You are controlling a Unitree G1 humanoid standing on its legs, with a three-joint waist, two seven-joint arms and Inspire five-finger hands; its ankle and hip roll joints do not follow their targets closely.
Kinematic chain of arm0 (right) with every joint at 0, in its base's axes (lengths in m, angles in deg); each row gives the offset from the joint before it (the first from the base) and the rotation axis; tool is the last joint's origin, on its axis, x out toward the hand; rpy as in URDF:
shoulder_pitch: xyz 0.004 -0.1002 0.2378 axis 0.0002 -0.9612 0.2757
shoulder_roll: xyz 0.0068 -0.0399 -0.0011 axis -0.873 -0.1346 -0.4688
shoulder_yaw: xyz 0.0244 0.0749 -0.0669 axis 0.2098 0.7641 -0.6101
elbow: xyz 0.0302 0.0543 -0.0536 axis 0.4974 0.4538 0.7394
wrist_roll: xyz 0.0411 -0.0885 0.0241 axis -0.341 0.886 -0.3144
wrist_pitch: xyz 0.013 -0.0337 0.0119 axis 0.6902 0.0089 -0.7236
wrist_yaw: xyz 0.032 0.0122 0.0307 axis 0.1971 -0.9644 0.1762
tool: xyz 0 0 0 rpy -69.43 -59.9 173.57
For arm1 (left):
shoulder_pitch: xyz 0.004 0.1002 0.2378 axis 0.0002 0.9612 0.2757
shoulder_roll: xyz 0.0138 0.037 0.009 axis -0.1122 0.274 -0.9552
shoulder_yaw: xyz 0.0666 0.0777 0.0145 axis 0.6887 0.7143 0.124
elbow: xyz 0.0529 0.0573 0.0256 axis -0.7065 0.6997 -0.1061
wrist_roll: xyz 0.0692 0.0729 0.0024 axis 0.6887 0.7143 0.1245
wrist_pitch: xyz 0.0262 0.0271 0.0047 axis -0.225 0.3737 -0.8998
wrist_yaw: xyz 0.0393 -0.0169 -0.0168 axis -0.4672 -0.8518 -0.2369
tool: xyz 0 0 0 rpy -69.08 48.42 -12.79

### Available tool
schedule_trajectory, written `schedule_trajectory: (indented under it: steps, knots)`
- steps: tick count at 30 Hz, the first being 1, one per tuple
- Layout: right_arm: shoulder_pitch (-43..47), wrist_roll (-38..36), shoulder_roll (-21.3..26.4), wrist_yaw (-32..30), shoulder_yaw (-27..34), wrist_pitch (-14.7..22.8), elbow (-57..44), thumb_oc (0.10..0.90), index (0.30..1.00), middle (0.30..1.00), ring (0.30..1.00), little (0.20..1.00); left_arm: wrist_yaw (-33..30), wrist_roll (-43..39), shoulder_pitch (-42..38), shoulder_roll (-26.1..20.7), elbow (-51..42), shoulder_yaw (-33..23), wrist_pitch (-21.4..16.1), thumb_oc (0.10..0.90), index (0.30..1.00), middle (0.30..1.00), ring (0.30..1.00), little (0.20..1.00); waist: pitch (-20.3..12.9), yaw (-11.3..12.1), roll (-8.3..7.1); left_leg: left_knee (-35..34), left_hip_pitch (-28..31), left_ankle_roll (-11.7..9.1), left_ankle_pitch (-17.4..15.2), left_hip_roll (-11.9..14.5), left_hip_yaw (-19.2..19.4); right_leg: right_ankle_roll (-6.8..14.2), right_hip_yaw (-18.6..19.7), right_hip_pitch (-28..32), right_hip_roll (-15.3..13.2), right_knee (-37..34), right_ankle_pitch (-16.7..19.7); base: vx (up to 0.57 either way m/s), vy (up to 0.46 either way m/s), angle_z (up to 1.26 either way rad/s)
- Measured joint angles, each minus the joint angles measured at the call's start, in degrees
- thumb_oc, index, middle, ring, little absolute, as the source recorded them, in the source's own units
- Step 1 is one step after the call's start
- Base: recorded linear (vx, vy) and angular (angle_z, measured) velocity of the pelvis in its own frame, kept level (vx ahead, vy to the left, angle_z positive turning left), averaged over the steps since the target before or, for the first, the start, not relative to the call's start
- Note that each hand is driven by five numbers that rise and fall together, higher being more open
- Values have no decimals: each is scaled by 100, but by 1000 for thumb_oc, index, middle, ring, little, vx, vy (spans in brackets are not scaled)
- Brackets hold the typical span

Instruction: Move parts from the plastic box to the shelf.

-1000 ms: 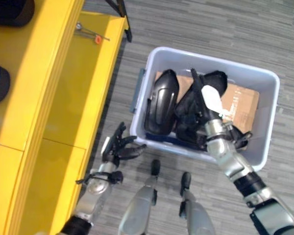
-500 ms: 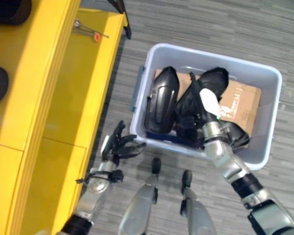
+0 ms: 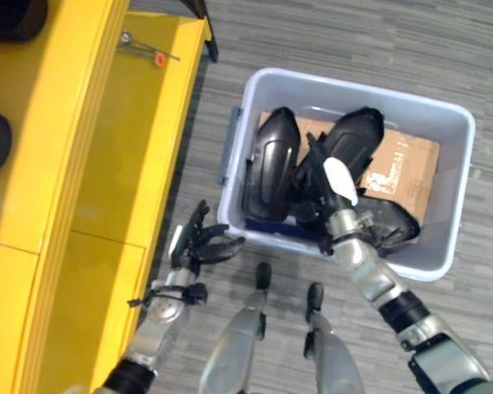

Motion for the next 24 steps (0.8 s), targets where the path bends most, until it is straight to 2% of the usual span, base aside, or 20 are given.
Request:
schedule_trajectory:
  steps: [4, 24]
  knots:
    - [6, 2, 4, -106, 2, -12, 1, 900, 1000, 1000, 1000, 1000, -15, 0, -15, 0, -46, 4, -55, 900, 1000, 1000, 1000, 1000, 48, -14, 94, 2, -82, 14, 18, -4, -9, 3, -12, -79, -1, 1, 2, 2, 2, 1]
    - [547, 294, -131, -958, 276, -233, 1037, 900, 1000, 1000, 1000, 1000, -123, -6, -228, 0, -44, 149, -89, 900, 1000, 1000, 1000, 1000, 107, 7, 224, 16, -387, 45, 55, -70, -37, 29, -48, -384, -58, 45, -5, 0, 0, 0]
